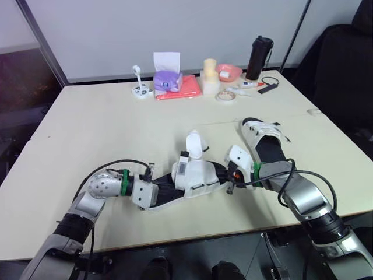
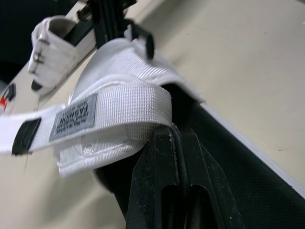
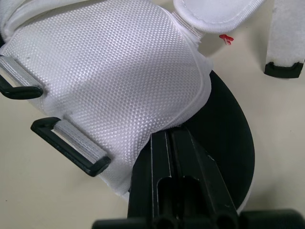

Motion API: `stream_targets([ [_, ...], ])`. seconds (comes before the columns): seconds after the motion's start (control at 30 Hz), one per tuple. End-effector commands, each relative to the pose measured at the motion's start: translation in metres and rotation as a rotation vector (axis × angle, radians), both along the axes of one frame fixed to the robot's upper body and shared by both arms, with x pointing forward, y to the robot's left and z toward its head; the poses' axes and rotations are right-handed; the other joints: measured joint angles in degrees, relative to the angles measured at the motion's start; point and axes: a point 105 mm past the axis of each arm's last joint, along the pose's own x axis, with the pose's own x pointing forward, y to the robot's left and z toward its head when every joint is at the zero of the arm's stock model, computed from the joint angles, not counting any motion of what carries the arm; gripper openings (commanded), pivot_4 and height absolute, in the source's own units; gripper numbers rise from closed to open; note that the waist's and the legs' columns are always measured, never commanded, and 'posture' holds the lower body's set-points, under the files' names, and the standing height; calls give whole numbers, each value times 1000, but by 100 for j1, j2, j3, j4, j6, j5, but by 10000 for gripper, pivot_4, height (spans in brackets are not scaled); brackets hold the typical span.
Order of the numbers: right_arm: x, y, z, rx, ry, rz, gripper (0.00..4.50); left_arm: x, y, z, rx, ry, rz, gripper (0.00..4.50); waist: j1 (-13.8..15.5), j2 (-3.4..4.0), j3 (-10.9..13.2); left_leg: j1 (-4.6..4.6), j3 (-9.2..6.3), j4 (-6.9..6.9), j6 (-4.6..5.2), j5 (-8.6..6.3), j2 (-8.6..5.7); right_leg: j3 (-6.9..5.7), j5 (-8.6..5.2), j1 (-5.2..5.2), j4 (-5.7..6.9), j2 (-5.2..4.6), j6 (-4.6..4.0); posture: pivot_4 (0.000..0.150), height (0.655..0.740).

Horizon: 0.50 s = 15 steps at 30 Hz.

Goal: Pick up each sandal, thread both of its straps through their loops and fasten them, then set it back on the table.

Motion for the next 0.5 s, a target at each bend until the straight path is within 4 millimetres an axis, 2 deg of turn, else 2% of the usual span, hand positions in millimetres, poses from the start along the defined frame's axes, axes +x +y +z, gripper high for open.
stream_targets([
  [0.03, -3, 6, 5, 16, -15, 28, 0, 6, -6, 8, -84, 81, 55, 8438, -11, 0, 0, -1, -1, -1, 0, 0, 0, 0, 1, -1, 0, 0, 2, 1500, 7400],
  [0.1, -2, 6, 5, 16, -15, 28, 0, 6, -6, 13, -118, 158, 78, 17138, -28, -2, 1, -7, -2, -3, 0, 0, 0, 0, 5, -11, 0, 0, 11, 1500, 7400],
  [0.13, -2, 6, 5, 16, -15, 28, 0, 6, -5, 16, -146, 218, 98, 23519, -43, -3, 2, -13, -3, -6, 0, 0, 0, 0, 7, -19, 2, 0, 14, 1500, 7400],
  [0.17, -2, 6, 4, 16, -15, 28, 0, 6, -5, 19, -169, 285, 115, 27598, -66, -6, 4, -15, -2, -8, 0, 0, 0, 0, 8, -26, 2, 0, 16, 1500, 7400],
  [0.27, -2, 7, 4, 17, -15, 30, 0, -1, -1, 33, -232, 532, 140, 43677, -167, -9, 5, -20, -2, -17, 1, -1, 1, 0, 7, -37, 6, 1, 18, 1500, 7400],
  [0.37, -2, 8, 3, 19, -14, 33, 0, -9, 8, 46, -271, 754, 157, 44405, -225, -11, 6, -20, -6, -27, 5, -3, 5, 0, 3, -43, 10, 3, 22, 1500, 7400],
  [0.5, -3, 10, 3, 21, -14, 37, 0, -13, 26, 61, -326, 951, 188, 44405, -225, -12, 7, -18, -6, -29, 5, -3, 6, 0, 3, -42, 10, 5, 21, 1500, 7400],
])
